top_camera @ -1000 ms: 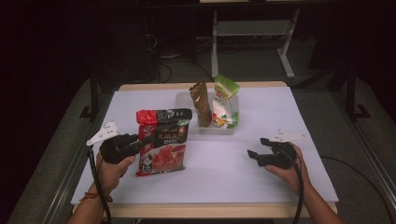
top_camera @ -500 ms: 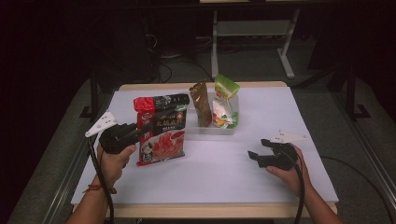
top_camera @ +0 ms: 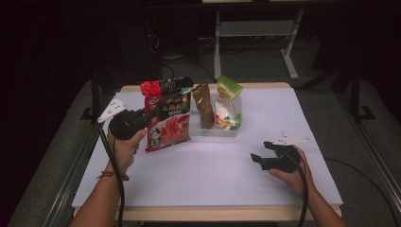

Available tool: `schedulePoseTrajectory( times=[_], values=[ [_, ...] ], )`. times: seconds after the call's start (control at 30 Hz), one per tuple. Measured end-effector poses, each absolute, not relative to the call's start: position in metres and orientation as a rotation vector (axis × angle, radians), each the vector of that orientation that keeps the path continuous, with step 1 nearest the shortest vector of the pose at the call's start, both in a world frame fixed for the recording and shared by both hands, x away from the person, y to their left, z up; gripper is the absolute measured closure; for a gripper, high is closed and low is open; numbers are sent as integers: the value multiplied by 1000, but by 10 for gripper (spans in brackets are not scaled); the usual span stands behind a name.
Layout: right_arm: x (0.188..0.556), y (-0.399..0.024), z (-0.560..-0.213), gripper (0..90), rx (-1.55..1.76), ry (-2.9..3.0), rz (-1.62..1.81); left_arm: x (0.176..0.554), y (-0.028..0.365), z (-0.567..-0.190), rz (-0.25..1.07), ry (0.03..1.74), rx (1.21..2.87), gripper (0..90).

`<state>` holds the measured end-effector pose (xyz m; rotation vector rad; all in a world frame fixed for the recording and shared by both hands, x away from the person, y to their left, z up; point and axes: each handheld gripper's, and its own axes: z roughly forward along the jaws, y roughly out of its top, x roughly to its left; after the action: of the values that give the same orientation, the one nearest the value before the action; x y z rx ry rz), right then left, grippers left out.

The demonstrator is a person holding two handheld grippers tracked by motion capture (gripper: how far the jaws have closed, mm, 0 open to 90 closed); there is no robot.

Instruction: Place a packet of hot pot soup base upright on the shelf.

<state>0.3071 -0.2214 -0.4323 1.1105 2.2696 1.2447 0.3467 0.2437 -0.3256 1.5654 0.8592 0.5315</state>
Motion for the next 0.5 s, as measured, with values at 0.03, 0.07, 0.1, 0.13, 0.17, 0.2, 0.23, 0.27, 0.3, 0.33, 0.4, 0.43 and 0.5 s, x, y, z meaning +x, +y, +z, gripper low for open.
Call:
schedulePoseTrajectory(
  times=[0.03, 0.07, 0.1, 0.13, 0.17, 0.2, 0.23, 0.27, 0.3, 0.33, 0.4, 0.43, 0.5],
  values=[
    [307, -221, -432, 258, 1110, 2270, 1244, 350, 243, -325, 531, 871, 1554, 761],
    [307, -221, -432, 258, 1108, 2271, 1245, 352, 242, -325, 539, 882, 1545, 761],
    [307, -221, -432, 258, 1106, 2271, 1246, 355, 242, -324, 541, 890, 1535, 761],
    [307, -221, -433, 258, 1107, 2273, 1247, 357, 240, -322, 550, 899, 1530, 761],
    [307, -221, -433, 258, 1108, 2273, 1246, 360, 238, -320, 564, 909, 1524, 762],
    [307, -221, -433, 258, 1110, 2274, 1245, 362, 237, -319, 570, 918, 1520, 762],
    [307, -221, -433, 258, 1110, 2275, 1242, 365, 235, -318, 578, 927, 1518, 762],
    [307, -221, -434, 258, 1112, 2277, 1241, 367, 232, -317, 590, 930, 1517, 761],
    [307, -221, -434, 257, 1111, 2278, 1241, 369, 230, -316, 597, 936, 1508, 762],
    [307, -221, -434, 257, 1110, 2279, 1241, 372, 228, -315, 600, 943, 1507, 762],
    [308, -221, -434, 257, 1108, 2282, 1241, 378, 222, -314, 612, 955, 1502, 762],
    [308, -220, -435, 257, 1108, 2284, 1243, 381, 219, -314, 624, 957, 1507, 761],
    [308, -220, -436, 256, 1104, 2289, 1246, 386, 212, -314, 644, 967, 1514, 762]
  ],
)
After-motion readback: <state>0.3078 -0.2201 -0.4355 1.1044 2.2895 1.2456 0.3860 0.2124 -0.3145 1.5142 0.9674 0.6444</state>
